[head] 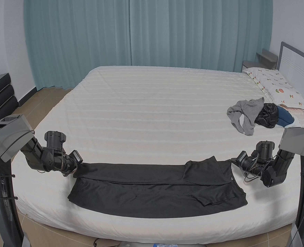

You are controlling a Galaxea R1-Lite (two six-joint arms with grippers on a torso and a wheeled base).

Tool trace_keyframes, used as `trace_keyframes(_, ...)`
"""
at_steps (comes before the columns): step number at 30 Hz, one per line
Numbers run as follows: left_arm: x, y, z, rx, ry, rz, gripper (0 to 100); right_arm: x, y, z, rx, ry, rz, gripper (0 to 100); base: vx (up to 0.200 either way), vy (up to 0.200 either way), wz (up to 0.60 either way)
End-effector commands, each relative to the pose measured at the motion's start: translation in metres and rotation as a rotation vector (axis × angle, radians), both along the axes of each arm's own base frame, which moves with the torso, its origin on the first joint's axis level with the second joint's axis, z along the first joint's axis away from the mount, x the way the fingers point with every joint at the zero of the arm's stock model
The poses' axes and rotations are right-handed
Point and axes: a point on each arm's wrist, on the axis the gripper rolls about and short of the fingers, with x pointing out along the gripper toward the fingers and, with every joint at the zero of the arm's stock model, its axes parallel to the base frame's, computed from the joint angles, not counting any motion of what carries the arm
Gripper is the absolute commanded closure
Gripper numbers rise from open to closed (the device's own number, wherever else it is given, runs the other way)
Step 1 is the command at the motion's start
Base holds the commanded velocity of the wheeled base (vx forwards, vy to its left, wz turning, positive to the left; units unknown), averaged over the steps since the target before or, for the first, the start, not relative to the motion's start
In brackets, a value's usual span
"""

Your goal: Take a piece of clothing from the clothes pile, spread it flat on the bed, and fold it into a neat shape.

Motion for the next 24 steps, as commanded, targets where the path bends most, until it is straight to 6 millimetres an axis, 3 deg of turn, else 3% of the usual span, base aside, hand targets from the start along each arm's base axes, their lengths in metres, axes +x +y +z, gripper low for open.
trace_keyframes(1, 0.0, 0.0, 0.001, 0.0, -0.002, 0.0, 0, -0.001, 0.0, 0.002, 0.0, -0.006, 0.002, 0, 0.0, 0.0, 0.0)
trace_keyframes(3, 0.0, 0.0, 0.001, 0.0, -0.002, 0.0, 0, -0.001, 0.0, 0.002, 0.0, -0.006, 0.002, 0, 0.0, 0.0, 0.0)
trace_keyframes(9, 0.003, 0.012, 0.008, -0.055, -0.023, 0.058, 0, -0.018, 0.002, 0.046, 0.004, -0.1, 0.019, 0, 0.0, 0.0, 0.0)
trace_keyframes(11, 0.003, 0.015, 0.011, -0.07, -0.029, 0.059, 0, -0.022, 0.005, 0.052, 0.003, -0.11, 0.031, 0, 0.0, 0.0, 0.0)
trace_keyframes(14, -0.001, 0.025, 0.021, -0.129, -0.044, 0.044, 0, -0.031, 0.029, 0.066, -0.025, -0.14, 0.145, 0, 0.0, 0.0, 0.0)
trace_keyframes(19, -0.001, 0.03, 0.024, -0.163, -0.048, 0.067, 0, -0.036, 0.054, 0.05, -0.102, -0.068, 0.262, 0, 0.0, 0.0, 0.0)
trace_keyframes(24, 0.0, 0.029, 0.022, -0.164, -0.043, 0.065, 0, -0.035, 0.056, 0.023, -0.187, -0.012, 0.327, 0, 0.0, 0.0, 0.0)
